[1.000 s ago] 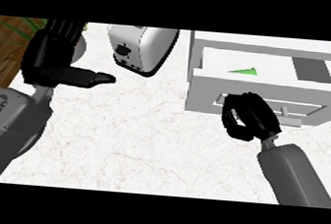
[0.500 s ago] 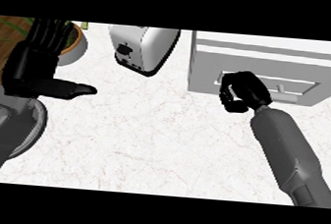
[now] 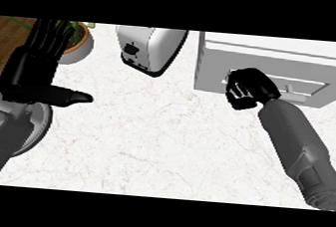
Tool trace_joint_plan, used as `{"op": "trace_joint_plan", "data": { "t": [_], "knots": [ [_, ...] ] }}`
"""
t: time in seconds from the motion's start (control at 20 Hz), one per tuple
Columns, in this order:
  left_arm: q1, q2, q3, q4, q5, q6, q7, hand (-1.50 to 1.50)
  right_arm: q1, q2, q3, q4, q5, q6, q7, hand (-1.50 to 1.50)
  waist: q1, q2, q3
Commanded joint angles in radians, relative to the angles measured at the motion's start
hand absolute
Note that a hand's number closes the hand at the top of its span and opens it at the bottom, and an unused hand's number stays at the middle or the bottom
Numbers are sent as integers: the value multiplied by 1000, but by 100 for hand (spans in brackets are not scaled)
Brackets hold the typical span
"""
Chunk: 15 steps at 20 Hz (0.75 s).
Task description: Pick up the cup, place it into the drawer and close the drawer
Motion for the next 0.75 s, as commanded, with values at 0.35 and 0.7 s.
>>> {"op": "trace_joint_plan", "data": {
  "t": [0.35, 0.7],
  "knots": [
    [13, -38, -19, 12, -1, -50, -19, -150, -116, -111, -101, 96, -57, 20, 11, 150, 34, 46, 8],
    [16, -44, -7, 31, 8, -69, -23, -150, -118, -131, -120, 104, -74, 38, -28, 150, 34, 45, 6]
  ]
}}
